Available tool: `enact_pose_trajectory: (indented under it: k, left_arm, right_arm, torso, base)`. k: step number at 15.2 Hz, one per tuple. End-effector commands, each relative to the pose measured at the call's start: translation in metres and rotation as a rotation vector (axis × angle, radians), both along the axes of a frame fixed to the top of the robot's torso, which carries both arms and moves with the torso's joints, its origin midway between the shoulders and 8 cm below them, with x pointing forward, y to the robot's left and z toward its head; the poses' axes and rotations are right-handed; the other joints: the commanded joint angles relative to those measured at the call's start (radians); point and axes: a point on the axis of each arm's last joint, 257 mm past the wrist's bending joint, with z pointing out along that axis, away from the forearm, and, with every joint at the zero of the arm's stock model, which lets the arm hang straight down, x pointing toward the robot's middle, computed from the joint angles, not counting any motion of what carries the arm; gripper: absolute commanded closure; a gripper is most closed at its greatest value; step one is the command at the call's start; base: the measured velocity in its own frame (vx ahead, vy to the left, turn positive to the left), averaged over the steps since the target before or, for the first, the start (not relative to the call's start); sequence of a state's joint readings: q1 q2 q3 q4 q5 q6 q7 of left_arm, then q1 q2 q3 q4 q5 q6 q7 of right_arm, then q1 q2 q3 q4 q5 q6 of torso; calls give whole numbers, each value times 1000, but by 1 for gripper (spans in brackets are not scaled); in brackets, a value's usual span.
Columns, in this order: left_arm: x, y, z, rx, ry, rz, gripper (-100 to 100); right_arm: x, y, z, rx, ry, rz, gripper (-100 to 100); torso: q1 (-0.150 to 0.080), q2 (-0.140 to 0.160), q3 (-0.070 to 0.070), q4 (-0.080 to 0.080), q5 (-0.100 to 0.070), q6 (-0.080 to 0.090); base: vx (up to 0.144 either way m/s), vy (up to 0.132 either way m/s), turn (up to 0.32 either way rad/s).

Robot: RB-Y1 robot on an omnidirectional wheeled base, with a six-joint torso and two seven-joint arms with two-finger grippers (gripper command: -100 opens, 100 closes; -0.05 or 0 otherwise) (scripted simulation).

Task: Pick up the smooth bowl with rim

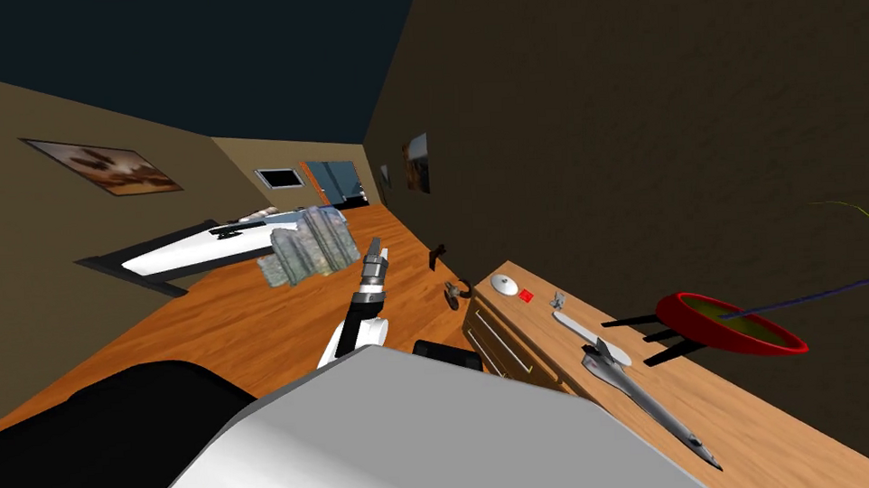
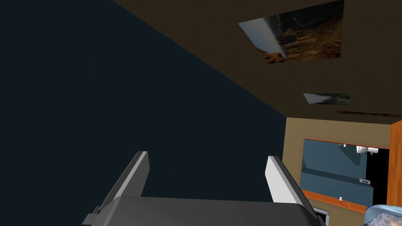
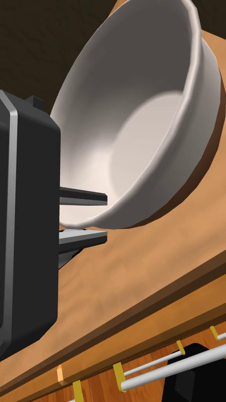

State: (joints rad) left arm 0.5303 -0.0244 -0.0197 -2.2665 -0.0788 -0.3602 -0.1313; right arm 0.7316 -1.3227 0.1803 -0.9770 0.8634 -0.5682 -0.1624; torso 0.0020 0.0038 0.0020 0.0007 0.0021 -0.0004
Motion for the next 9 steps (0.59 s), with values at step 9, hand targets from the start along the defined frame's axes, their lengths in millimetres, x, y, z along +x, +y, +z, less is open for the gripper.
enact_pose_trajectory:
  k: [9]
  left_arm:
    - [0,0,0,0,0,0,0]
  right_arm:
    - [36,10,9,2,4,34,100]
  torso:
    - [2,0,0,0,2,0]
  base:
    - [-24,-6,-66]
